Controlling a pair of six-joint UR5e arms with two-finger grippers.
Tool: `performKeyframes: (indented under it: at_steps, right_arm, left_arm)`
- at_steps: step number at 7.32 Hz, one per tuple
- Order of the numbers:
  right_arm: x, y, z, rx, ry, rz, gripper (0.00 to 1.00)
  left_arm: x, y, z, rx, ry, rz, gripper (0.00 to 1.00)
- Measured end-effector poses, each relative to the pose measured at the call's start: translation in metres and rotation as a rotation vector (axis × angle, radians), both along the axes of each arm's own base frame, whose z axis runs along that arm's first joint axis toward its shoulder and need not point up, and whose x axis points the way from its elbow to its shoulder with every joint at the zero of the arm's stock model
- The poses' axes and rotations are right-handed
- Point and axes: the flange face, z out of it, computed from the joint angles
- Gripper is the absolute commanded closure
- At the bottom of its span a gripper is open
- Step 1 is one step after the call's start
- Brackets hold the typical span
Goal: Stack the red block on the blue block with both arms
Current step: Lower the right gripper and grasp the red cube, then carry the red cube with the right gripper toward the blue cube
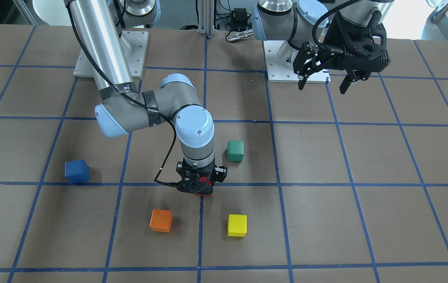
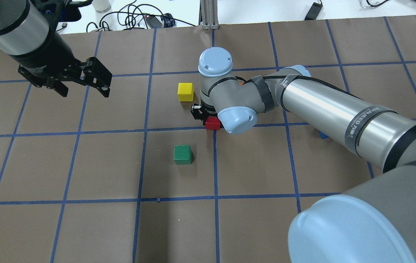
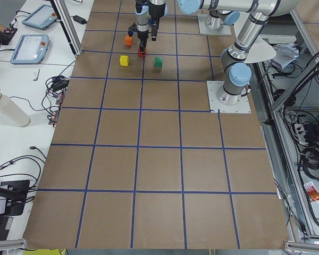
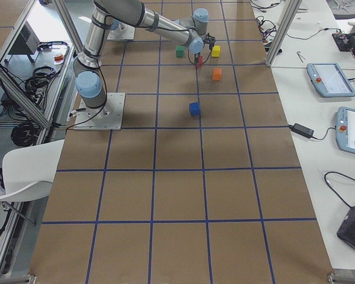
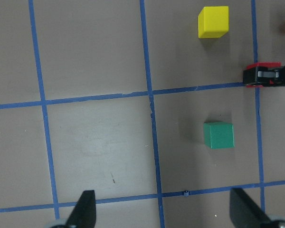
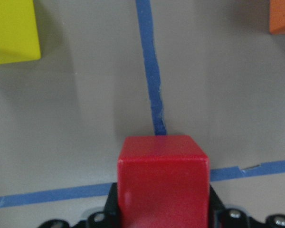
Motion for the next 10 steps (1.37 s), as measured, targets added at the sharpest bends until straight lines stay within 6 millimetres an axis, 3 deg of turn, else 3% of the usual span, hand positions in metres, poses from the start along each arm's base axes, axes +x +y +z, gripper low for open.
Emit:
performKeyframes:
  at_steps: [1,3,7,10]
  right_arm:
    - [-0.001,0.0,0.006,-0.003,0.0,-0.002,1.0]
    - [-0.021,0.001,0.041,0.012,0.008,-0.009,1.0]
    - [-0.111,0.016,0.124,0.113,0.067,-0.015,1.0]
    - [-0.167,0.027,0.149,0.153,0.119,0.068,1.0]
  left_arm:
    - [0.0,0.0,0.0,0.0,0.0,-0.001,0.0]
    - [0.0,0.0,-0.001,0.001,0.002,-0.001,0.0]
    - [0.0,0.001,-0.002,0.003,0.002,-0.002,0.0]
    - [0.0,0.007,-0.006,0.007,0.0,-0.004,0.0]
